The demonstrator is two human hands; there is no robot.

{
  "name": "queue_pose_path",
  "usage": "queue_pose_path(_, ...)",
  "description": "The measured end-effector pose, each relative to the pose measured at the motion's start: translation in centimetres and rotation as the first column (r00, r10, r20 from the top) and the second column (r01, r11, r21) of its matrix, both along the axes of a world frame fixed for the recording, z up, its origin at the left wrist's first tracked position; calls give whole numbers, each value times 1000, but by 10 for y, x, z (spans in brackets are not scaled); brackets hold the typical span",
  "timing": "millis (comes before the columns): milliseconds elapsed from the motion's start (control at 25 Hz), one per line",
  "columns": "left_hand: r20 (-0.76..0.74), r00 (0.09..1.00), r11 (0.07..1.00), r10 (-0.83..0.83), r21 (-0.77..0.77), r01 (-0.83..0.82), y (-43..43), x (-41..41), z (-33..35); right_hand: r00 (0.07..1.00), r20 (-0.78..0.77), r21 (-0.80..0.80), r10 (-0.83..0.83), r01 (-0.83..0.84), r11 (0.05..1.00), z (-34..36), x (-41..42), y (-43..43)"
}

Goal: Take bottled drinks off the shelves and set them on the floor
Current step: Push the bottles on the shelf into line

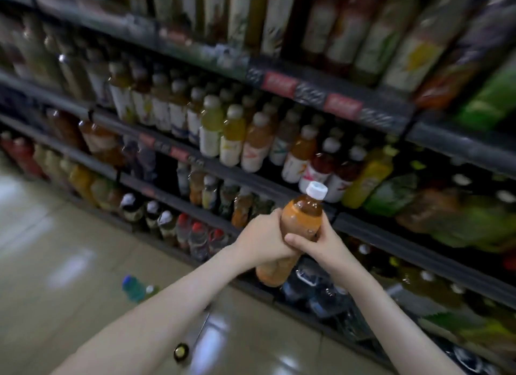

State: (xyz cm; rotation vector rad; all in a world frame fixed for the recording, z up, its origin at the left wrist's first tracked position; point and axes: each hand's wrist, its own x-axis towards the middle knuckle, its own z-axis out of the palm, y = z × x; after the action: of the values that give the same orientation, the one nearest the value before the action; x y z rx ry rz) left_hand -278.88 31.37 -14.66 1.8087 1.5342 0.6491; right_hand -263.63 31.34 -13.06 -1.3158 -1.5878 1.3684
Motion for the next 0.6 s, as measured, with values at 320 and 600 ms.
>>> queue_pose_path(320,-101,929,921,-357,128,368,-22,186,124,923,-156,164,-351,375,913,86,200,-60)
queue_pose_path(600,-66,933,843,-353,411,348,-22,319,151,782,-184,354,-596,618,702,129,340,-89)
